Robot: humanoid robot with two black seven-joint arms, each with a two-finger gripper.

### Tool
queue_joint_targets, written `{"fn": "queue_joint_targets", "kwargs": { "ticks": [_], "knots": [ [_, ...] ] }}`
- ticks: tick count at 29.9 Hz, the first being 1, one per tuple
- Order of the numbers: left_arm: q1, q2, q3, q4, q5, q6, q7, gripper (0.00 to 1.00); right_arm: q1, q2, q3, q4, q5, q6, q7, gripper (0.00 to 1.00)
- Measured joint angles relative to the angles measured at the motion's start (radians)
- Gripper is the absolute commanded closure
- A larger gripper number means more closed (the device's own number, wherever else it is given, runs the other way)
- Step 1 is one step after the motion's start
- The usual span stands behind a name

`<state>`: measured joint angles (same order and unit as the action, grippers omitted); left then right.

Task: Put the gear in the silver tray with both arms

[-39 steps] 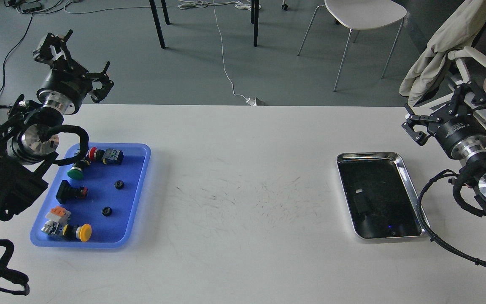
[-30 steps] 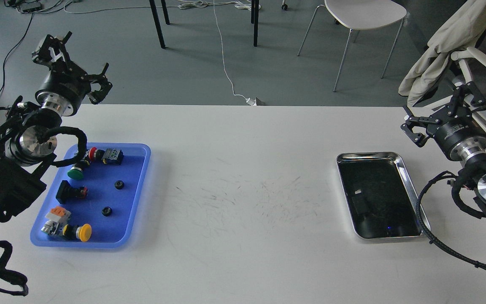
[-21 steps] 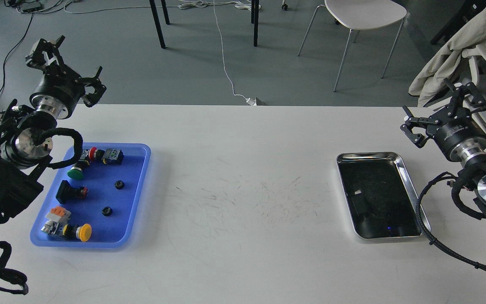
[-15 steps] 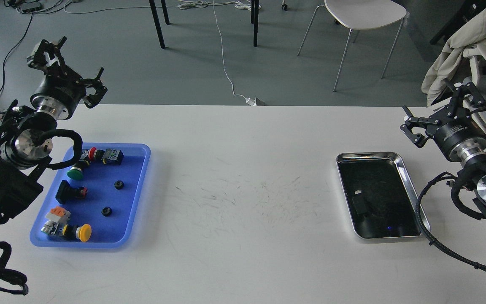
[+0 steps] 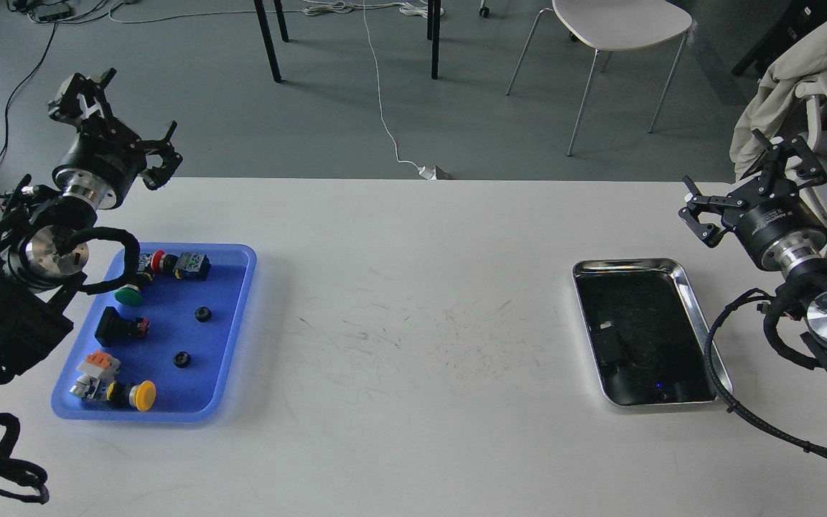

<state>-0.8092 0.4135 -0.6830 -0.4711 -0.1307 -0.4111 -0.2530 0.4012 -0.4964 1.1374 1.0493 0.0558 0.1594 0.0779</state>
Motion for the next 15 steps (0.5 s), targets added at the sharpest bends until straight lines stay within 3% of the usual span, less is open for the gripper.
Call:
{"fn": "queue_joint_targets", "kwargs": {
  "ticks": [15],
  "knots": [
    [0.027,0.030,0.003,-0.055,0.000,0.000,-0.002,0.01,0.005,-0.012,-0.007,0.002,-0.001,0.000,-0.006,0.00]
  ]
}}
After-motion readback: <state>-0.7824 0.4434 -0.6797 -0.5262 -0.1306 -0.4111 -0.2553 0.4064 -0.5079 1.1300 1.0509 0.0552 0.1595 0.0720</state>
